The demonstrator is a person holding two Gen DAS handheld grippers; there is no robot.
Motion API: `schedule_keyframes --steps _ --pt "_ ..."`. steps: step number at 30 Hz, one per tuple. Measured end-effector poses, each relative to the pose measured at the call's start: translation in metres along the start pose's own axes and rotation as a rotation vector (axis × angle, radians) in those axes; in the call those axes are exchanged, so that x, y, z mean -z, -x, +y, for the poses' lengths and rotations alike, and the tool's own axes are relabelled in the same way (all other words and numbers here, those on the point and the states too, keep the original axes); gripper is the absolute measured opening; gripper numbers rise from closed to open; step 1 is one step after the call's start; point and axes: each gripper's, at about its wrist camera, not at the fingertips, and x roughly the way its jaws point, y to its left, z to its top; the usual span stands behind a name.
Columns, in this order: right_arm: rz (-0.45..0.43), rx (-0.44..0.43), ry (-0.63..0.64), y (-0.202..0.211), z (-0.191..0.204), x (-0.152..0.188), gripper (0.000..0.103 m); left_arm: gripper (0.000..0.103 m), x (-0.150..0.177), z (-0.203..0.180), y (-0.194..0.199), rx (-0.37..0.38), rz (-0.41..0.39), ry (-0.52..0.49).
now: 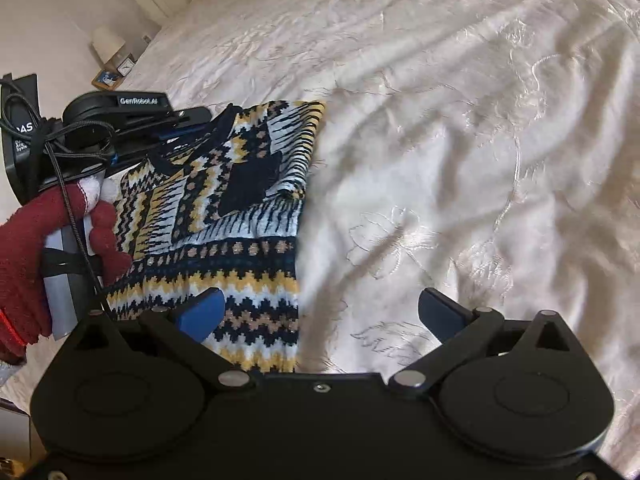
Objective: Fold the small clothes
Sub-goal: 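Carry the cuff across the sweater body with the left gripper and release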
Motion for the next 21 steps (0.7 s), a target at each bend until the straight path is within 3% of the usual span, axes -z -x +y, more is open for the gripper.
schedule_keyframes --steps 3,7,13,17,21 --pt "0.001 -0.009 0.001 -0.003 -0.002 -0.003 0.103 0.024 0.003 -0.007 0.008 0.009 0.013 -0.046" --pt "-0.020 -0.052 0.012 -0.010 0.006 -0.012 0.103 0.029 0.007 -0.003 0.023 -0.039 0.017 -0.089" --pt "-0.077 -0.122 0.079 -0.029 0.037 -0.040 0.103 0.035 0.010 0.062 0.054 -0.200 0.057 -0.064" --pt "-0.063 -0.121 0.137 -0.055 0.064 -0.061 0.102 0.036 0.008 0.113 0.071 -0.278 0.080 -0.004" --pt "-0.058 -0.111 0.168 -0.080 0.082 -0.077 0.090 0.037 0.005 0.152 0.078 -0.315 0.110 0.039"
